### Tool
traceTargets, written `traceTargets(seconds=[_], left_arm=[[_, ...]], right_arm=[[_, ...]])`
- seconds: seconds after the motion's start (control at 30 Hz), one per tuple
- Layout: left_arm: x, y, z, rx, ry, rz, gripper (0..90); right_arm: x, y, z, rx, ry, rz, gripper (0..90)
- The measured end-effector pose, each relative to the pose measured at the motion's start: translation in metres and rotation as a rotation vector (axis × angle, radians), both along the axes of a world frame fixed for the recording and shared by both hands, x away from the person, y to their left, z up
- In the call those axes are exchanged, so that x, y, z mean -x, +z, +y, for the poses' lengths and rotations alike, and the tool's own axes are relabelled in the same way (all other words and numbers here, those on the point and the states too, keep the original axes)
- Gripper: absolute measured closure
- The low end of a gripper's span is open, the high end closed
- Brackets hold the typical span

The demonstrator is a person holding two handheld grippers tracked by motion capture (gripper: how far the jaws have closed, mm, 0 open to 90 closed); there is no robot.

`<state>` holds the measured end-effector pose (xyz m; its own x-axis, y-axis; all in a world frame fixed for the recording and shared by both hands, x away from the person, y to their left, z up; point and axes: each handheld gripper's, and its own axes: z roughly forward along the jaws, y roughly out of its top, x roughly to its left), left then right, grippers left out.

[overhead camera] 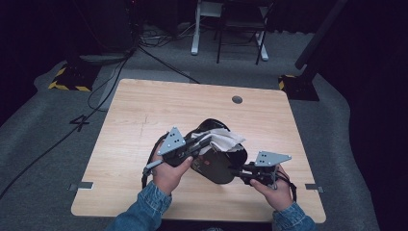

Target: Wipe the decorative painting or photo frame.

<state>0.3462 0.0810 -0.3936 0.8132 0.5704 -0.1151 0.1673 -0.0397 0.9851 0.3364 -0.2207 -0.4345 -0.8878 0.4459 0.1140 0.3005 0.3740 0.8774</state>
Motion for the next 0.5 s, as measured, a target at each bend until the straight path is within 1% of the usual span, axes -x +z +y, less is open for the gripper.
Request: traceTargets(seconds=[0.03,0.07,0.13,0.23,0.27,0.4,0.5], left_arm=[[0.000,0.000,0.001,-0.004,0.005,0.000,81.6],[0.000,0.000,0.003,-0.017,0.013,-0.005,81.6],[-0.002,-0.001,0.007,-0.009,0.027,-0.001,81.6],[-0.005,-0.004,0.015,-0.008,0.054,0.003,81.6],[-0.006,-0.004,0.017,-0.014,0.059,0.008,81.6],[-0.009,-0.007,0.026,-0.016,0.090,0.006,81.6],[-0.011,-0.008,0.033,-0.014,0.109,0.018,81.6]], right_arm=[[0.000,0.000,0.000,0.000,0.001,-0.001,78.7],[0.000,0.000,0.000,0.001,0.000,-0.001,78.7],[0.000,0.000,0.000,-0.001,0.000,-0.001,78.7],[0.000,0.000,0.000,-0.001,0.001,0.000,78.7],[0.000,0.000,0.000,-0.001,0.000,0.000,78.7],[0.000,0.000,0.000,0.000,0.001,0.000,78.7],[0.000,0.000,0.000,0.000,0.002,0.001,78.7]])
